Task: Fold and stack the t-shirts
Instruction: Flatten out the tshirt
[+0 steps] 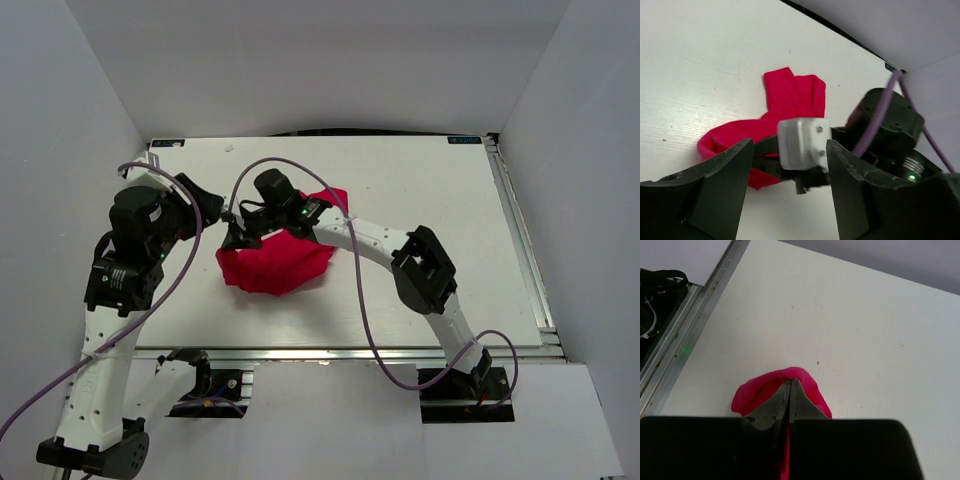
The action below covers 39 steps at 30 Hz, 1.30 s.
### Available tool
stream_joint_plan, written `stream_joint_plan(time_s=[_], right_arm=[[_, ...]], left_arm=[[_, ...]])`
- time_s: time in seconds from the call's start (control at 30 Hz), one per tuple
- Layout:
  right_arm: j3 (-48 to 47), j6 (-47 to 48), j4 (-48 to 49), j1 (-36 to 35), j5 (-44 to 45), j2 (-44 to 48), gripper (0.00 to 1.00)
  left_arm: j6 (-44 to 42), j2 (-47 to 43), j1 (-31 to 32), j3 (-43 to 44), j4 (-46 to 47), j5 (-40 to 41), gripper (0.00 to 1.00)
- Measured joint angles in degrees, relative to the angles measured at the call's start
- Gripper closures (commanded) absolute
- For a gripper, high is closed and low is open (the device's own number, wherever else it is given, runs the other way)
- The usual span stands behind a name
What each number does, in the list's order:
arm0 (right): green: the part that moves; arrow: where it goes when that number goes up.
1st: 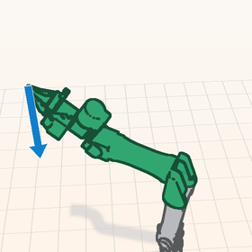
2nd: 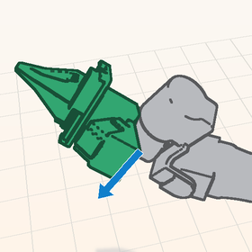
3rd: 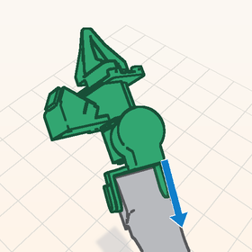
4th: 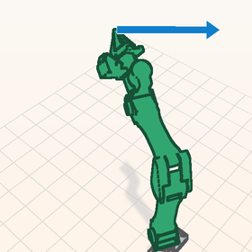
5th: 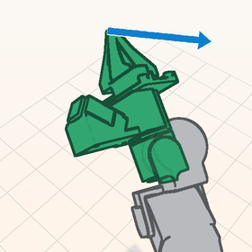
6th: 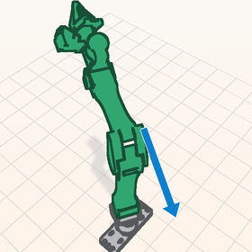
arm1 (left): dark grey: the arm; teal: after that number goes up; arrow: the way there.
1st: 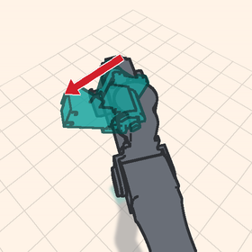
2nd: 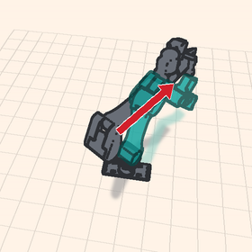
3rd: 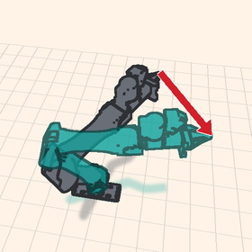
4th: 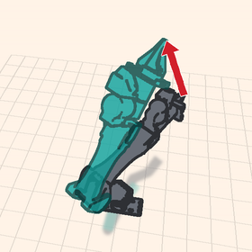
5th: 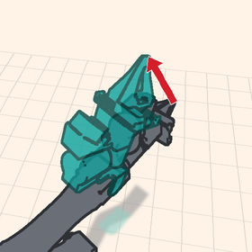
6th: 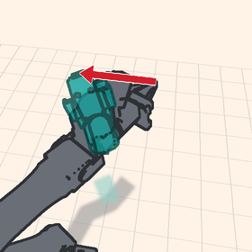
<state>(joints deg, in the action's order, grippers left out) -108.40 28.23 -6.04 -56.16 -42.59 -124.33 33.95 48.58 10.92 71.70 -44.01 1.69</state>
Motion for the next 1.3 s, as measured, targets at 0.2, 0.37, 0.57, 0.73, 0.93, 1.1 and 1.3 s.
stream_joint_plan(time_s=[0.2,0.37,0.57,0.73,0.93,1.1,1.3], right_arm=[[2.54,-8.68,9.05,-1.79,-1.27,-2.75,1.00],[3.15,-19.71,18.43,-2.73,-4.76,-3.04,1.00],[-2.60,-30.82,26.36,-2.71,-3.80,-3.54,1.00],[-11.39,-37.46,32.37,-2.47,1.31,-3.67,1.00],[-8.22,-39.15,36.81,-3.48,5.22,-3.56,0.43],[-3.15,-38.71,35.01,-3.61,5.18,-4.72,0.32],[-3.96,-37.66,32.24,1.70,2.49,-5.16,0.34]], left_arm=[[0.85,-0.72,0.02,1.46,-2.32,0.52,0.30],[2.12,-4.35,0.02,3.06,-2.93,2.97,0.31],[3.08,-9.94,0.02,7.02,-2.97,8.28,0.31],[3.45,-12.57,0.02,9.75,-2.29,10.71,0.31],[3.74,-12.17,0.02,9.90,-2.29,10.97,0.31],[4.72,-12.15,0.02,8.68,-2.27,10.91,0.31],[5.81,-11.45,0.02,4.90,-2.29,10.21,0.30]])
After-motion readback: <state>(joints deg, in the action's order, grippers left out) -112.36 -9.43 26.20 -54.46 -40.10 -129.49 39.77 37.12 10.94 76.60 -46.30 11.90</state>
